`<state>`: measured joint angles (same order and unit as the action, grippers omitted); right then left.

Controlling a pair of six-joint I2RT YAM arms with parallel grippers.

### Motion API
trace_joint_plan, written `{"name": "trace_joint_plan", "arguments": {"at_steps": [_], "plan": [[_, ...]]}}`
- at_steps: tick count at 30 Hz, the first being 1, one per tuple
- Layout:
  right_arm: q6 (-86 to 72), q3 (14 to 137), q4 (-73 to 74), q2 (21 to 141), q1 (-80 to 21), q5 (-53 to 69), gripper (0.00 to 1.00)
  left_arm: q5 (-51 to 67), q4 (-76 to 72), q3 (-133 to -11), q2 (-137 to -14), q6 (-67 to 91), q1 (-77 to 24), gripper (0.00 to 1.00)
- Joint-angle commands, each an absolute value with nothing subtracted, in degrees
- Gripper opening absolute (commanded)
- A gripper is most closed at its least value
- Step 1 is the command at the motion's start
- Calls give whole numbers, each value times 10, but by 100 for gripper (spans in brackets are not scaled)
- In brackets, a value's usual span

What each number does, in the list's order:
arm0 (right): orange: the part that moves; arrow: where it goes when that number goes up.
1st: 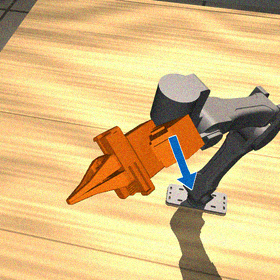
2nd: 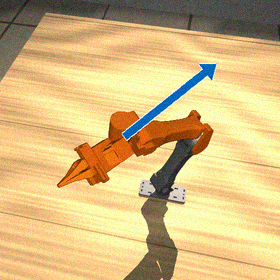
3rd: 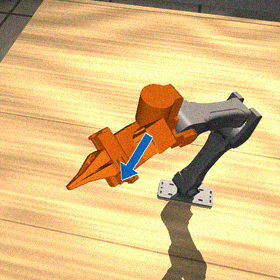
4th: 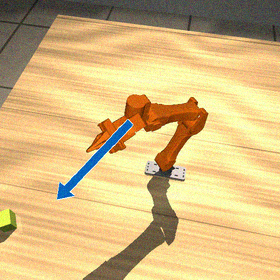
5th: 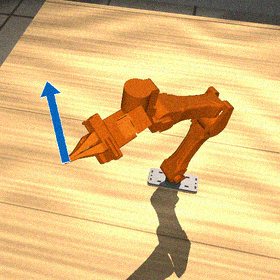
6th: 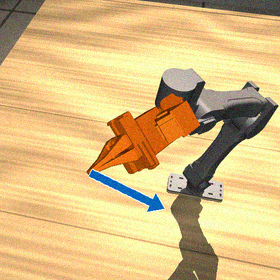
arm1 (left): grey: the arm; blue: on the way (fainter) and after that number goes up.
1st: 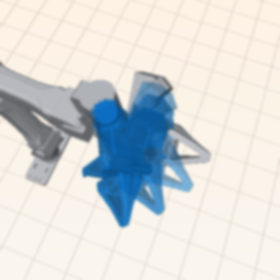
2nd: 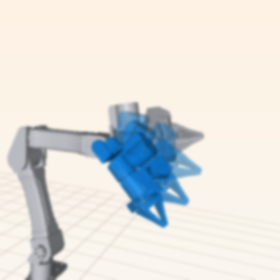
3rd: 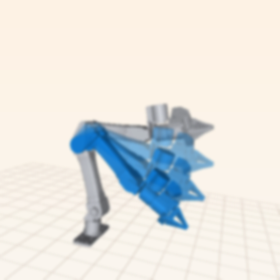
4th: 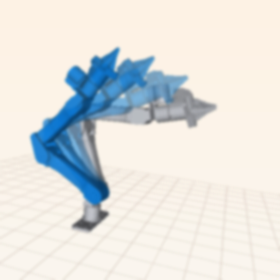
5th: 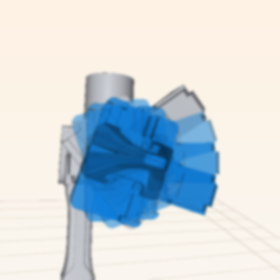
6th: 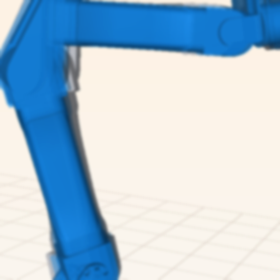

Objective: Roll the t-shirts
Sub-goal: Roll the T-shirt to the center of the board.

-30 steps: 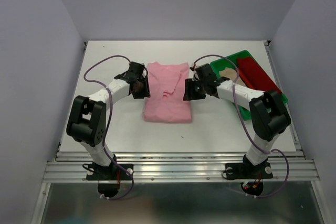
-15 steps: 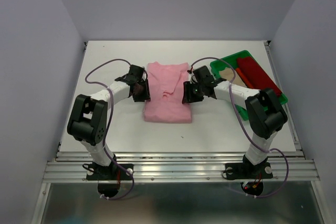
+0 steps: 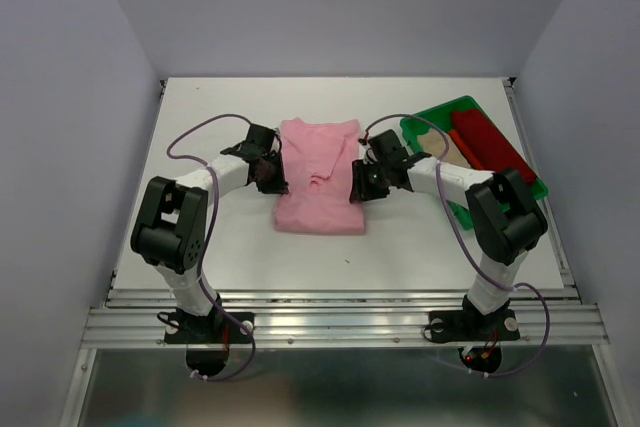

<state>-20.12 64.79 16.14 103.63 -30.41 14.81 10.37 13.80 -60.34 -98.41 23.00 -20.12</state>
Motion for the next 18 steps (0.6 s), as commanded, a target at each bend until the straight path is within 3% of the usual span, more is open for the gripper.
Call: {"name": "trace_joint_plan", "arguments": {"at_steps": [1, 4, 9, 10, 18], "plan": [[-207, 640, 149, 1024, -308, 138, 43, 116, 127, -597, -976, 228, -200, 15], [-209, 635, 149, 1017, -308, 136, 37, 117, 127, -597, -976, 229, -200, 0], [-214, 629, 143, 1006, -308, 130, 5, 112, 132, -598, -968, 229, -200, 0], [-217, 627, 137, 1002, -308, 124, 3, 111, 133, -599, -959, 229, -200, 0], [-224, 597, 101, 934, -314, 122, 1, 123, 152, -598, -900, 237, -200, 0]]}}
